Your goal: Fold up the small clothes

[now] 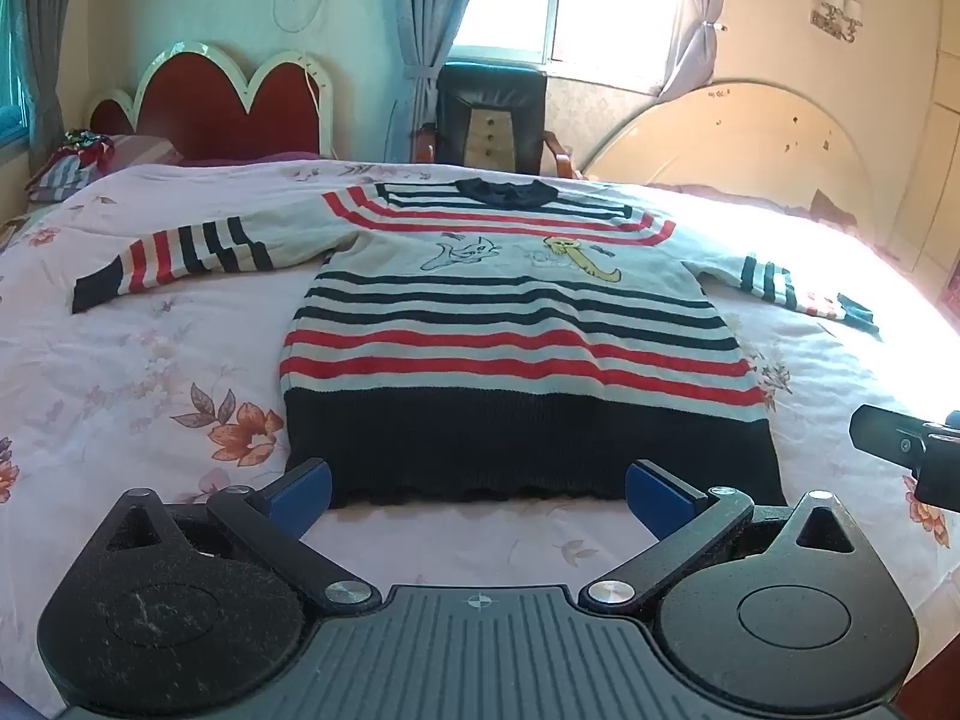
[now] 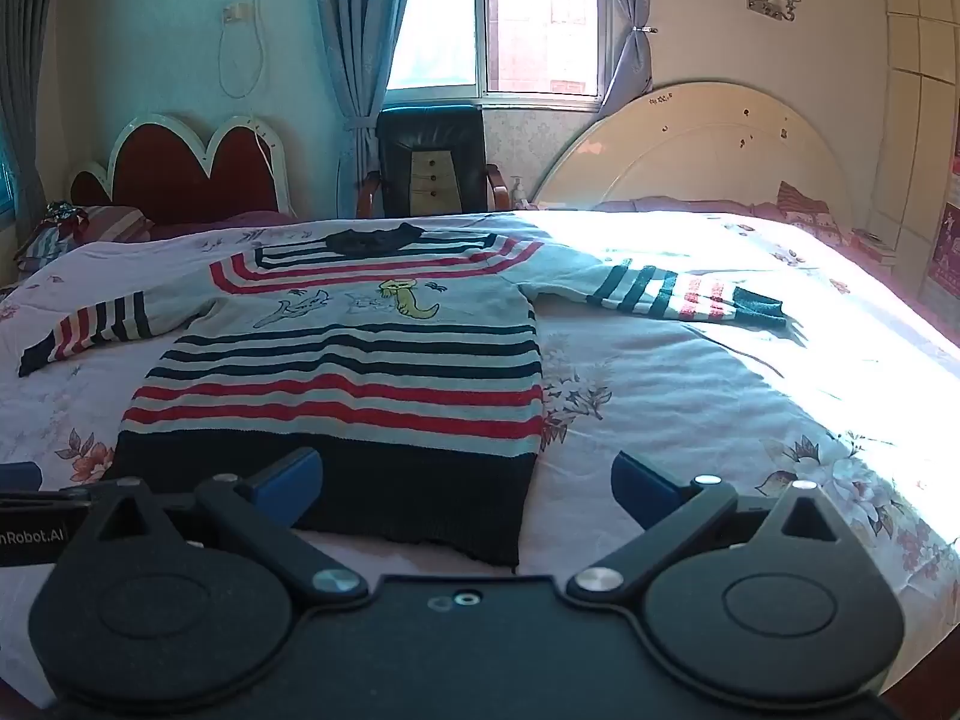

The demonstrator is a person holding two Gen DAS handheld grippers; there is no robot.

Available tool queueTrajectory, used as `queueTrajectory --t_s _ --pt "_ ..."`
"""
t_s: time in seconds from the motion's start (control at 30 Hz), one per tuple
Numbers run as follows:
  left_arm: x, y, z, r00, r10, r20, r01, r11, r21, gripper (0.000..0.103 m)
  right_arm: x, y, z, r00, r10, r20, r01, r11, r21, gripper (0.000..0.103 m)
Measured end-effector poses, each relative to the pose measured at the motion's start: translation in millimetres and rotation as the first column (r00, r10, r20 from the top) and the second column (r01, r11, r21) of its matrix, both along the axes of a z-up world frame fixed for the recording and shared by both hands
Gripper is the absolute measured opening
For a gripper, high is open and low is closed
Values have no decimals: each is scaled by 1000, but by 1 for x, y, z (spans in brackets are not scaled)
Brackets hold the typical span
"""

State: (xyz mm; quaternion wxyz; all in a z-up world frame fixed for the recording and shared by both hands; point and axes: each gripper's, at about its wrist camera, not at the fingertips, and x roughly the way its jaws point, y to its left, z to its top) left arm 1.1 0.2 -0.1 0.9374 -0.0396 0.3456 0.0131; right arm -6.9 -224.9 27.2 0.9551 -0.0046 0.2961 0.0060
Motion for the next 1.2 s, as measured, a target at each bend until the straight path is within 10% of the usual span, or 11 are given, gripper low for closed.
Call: queueTrajectory --t_s 1.2 --pt "-2 -1 3 1000 -2 21 1 1000 17 103 1 0 1 1000 -6 6 6 1000 3 102"
